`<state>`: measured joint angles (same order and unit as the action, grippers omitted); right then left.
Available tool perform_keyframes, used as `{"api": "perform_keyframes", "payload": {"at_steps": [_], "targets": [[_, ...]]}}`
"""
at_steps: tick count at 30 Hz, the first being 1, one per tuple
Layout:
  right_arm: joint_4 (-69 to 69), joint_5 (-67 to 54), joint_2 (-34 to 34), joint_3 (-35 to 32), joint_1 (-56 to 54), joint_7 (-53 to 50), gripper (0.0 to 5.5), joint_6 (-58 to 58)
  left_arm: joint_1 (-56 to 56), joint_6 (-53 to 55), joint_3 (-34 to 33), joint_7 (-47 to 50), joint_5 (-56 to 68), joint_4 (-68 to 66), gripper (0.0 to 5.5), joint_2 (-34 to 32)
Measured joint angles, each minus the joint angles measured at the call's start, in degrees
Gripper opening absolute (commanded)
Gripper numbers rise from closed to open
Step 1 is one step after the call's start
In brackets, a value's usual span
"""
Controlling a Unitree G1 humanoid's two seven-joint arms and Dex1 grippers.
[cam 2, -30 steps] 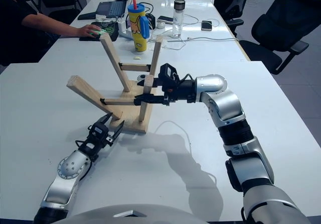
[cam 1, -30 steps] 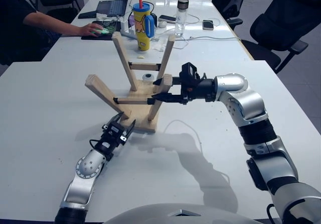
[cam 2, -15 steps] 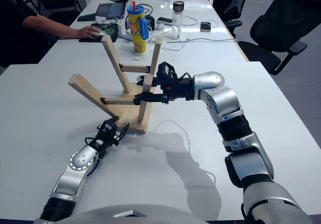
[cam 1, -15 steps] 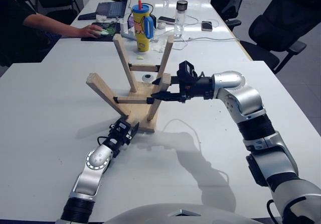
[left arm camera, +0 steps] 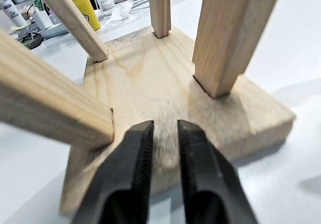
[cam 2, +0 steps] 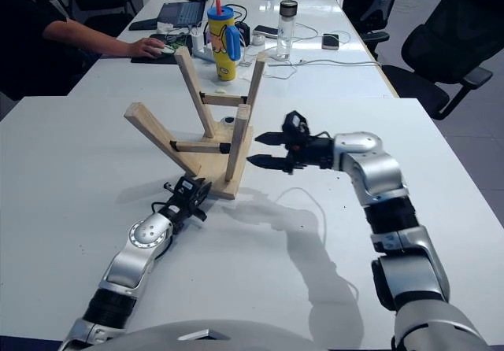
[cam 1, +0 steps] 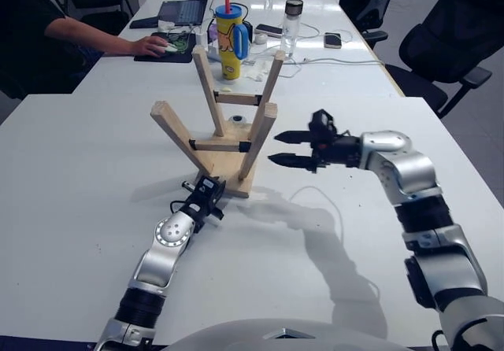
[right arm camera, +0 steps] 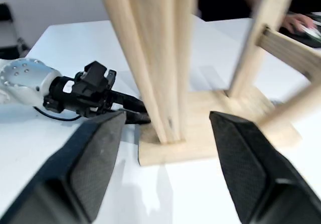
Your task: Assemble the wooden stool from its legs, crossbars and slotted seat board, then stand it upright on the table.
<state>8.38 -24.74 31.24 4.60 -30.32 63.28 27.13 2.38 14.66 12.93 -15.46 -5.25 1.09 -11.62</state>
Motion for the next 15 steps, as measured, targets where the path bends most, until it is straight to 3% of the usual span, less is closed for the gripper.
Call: {"api": "perform_keyframes", "payload": {"at_steps": [3,6,10,15], "targets": [[-4.56,-8.22,-2.58,-8.04,1.68,-6.57,2.18,4.77,1.64,1.17,0.09,0.82,-0.03,-1.08,0.00,0.76],[-12.27,-22.30,-9.98,-16.96,-4.80,-18.22,1.71,8.66,2.60,1.61,0.08,1.33,-0.25,-2.16,0.00,0.86],[-18.70,-29.30,-16.52,-18.55,-15.07,-28.68,1.13,9.16,3.54,1.61,0.50,1.12,-0.36,-2.99,0.00,0.85],[-20.72,-29.38,-20.31,-17.59,-20.57,-36.47,0.26,6.66,4.33,1.41,0.57,0.89,-0.37,-3.99,0.00,0.77]]}}
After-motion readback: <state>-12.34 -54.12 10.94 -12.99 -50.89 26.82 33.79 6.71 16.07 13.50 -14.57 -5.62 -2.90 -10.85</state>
